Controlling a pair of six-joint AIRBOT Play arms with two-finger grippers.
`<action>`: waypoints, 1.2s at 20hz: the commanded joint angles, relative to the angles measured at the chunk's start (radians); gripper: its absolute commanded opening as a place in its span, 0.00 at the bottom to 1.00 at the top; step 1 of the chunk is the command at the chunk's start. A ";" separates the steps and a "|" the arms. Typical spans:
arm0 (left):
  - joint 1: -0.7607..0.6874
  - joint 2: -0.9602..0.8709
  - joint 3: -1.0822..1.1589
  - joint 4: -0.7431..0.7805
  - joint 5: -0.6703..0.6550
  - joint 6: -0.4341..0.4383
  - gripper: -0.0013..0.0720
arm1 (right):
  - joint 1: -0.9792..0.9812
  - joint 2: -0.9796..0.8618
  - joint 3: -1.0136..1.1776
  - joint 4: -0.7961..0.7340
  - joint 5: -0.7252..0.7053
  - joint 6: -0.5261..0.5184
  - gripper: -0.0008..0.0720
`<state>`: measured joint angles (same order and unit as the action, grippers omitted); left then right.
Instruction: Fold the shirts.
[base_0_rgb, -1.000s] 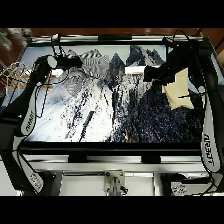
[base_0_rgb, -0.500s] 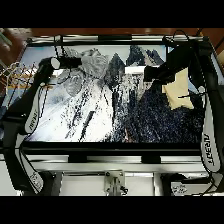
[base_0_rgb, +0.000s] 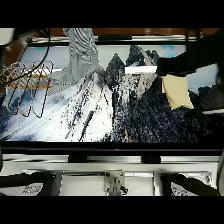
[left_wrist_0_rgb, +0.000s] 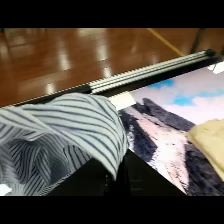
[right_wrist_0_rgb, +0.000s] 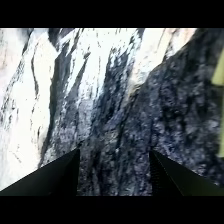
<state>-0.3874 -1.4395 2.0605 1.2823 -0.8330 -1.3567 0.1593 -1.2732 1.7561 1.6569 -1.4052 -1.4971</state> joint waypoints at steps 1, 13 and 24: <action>-0.150 0.146 -0.036 0.001 -0.271 -0.024 0.11 | 0.000 0.217 0.000 -0.219 -0.003 0.019 0.75; -0.515 -0.003 -0.517 0.005 -0.293 -0.270 1.00 | 0.000 0.333 -0.001 -0.117 -0.240 0.104 0.75; -0.174 -0.024 -0.435 0.065 -0.519 -0.194 1.00 | 0.000 0.243 -0.582 0.045 -0.188 0.049 0.92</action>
<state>-0.6022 -1.4357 1.6211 1.3506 -1.3052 -1.5951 0.1585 -1.0245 1.3701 1.6760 -1.6630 -1.4349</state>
